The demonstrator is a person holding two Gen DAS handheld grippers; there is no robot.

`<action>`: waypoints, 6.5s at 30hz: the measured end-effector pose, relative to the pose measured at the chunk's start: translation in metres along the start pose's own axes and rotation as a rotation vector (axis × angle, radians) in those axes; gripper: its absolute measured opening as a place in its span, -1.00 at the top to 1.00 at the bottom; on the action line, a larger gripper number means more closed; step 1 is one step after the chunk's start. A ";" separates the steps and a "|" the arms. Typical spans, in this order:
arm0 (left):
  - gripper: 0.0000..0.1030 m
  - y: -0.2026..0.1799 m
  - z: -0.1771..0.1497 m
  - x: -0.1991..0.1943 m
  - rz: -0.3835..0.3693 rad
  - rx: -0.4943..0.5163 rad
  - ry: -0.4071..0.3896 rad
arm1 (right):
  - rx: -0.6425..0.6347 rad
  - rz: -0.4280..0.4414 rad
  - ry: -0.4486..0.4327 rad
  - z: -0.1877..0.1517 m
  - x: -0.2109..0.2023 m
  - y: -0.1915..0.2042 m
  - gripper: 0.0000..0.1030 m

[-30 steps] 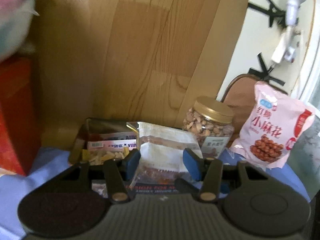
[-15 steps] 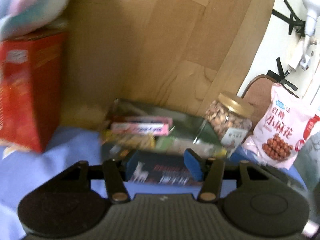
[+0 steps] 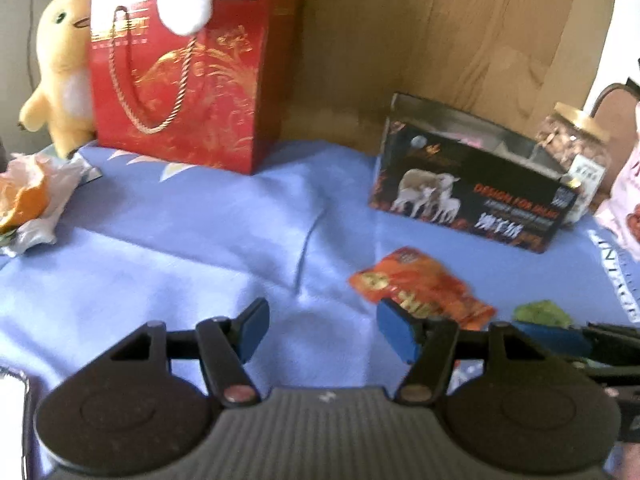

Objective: Organize snacks
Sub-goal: 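Move the right tool toward the red spicy-strip packet, then grasp the red spicy-strip packet with the right tool, then carry the red packet into the tin box and open the right tool, then grasp the green rectangular packet with the left tool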

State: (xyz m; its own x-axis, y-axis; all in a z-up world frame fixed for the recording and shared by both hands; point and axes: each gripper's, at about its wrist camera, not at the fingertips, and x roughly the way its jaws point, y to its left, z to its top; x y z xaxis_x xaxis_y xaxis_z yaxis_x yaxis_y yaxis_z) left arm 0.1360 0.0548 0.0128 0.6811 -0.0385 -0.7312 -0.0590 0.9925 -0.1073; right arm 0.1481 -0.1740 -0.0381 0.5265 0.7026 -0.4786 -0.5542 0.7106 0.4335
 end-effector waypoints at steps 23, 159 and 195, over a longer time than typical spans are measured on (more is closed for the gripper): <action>-0.20 0.025 -0.022 -0.007 -0.068 -0.072 -0.087 | 0.422 -0.050 -0.046 -0.005 0.008 -0.007 0.11; 0.05 -0.074 0.105 0.024 -0.426 -0.003 -0.051 | 0.150 -0.144 -0.384 0.051 -0.080 -0.092 0.30; -0.13 -0.069 -0.069 -0.049 -0.547 0.110 0.177 | -0.232 -0.188 -0.058 -0.110 -0.107 0.019 -0.29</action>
State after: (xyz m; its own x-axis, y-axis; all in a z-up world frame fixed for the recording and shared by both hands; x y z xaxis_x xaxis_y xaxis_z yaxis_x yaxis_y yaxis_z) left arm 0.0561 -0.0203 0.0095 0.4587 -0.5578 -0.6917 0.3492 0.8290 -0.4369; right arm 0.0101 -0.2397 -0.0622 0.6661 0.5653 -0.4865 -0.5723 0.8057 0.1526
